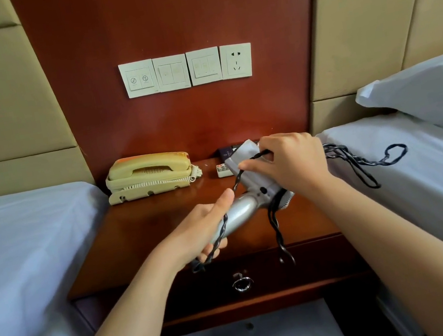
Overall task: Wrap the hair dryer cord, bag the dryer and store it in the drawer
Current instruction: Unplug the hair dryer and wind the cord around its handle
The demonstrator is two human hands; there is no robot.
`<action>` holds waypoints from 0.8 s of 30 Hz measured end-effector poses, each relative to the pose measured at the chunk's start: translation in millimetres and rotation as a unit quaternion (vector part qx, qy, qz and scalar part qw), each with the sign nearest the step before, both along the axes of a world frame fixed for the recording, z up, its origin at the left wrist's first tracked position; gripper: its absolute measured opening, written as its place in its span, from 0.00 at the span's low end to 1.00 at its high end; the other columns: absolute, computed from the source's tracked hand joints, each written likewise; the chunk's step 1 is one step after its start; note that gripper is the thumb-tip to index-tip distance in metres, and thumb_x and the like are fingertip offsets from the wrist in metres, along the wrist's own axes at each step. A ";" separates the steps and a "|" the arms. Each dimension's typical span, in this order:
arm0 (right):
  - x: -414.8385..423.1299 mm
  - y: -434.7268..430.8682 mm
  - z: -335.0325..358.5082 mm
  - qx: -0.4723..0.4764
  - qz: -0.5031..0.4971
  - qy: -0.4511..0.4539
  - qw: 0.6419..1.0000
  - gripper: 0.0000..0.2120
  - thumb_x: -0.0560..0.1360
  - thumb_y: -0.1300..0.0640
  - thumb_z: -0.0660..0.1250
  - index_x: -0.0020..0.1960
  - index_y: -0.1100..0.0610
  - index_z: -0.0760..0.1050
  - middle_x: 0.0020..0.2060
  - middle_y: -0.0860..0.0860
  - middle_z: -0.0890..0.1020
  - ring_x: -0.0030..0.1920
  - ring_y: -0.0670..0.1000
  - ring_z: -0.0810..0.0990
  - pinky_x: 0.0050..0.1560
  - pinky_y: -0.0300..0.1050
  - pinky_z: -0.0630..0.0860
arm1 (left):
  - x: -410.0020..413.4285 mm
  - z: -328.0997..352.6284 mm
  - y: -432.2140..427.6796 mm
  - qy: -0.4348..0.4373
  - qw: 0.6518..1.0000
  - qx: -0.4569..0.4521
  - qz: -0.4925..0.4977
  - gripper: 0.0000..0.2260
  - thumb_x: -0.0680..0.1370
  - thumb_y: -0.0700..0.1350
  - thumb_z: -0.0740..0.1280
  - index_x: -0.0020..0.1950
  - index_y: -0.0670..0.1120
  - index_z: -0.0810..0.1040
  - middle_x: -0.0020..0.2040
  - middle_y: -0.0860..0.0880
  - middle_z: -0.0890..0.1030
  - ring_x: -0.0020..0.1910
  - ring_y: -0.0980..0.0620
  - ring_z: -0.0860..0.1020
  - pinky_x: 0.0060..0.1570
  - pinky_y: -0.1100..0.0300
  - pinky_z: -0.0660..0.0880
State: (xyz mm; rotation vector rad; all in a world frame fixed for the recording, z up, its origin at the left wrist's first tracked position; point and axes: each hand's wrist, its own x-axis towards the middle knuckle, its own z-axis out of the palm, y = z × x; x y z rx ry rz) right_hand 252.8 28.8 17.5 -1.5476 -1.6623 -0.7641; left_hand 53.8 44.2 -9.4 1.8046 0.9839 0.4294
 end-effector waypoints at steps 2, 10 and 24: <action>1.9 -0.4 0.0 -0.015 0.006 -0.005 1.000 0.28 0.64 0.28 0.57 0.28 0.54 0.64 0.22 0.47 0.67 0.23 0.53 0.67 0.25 0.37 0.54 | -2.9 0.9 0.3 0.005 1.000 0.020 -0.013 0.21 0.76 0.62 0.60 0.49 0.44 0.74 0.24 0.51 0.68 0.20 0.55 0.64 0.20 0.65 0.60; 17.1 -11.5 1.2 -0.116 0.034 -0.004 0.993 0.28 0.67 0.31 0.62 0.30 0.56 0.62 0.24 0.51 0.69 0.29 0.56 0.69 0.26 0.43 0.56 | -15.4 6.6 3.2 0.040 0.996 0.081 -0.008 0.17 0.81 0.55 0.55 0.48 0.41 0.72 0.28 0.46 0.67 0.19 0.55 0.66 0.22 0.62 0.62; 40.8 1.4 -2.4 -0.161 0.110 0.175 0.965 0.25 0.72 0.43 0.67 0.31 0.64 0.68 0.24 0.48 0.63 0.29 0.47 0.60 0.32 0.45 0.58 | -32.2 7.7 2.6 -0.014 0.985 -0.152 -0.080 0.23 0.73 0.63 0.61 0.48 0.41 0.70 0.24 0.47 0.67 0.16 0.57 0.60 0.19 0.72 0.57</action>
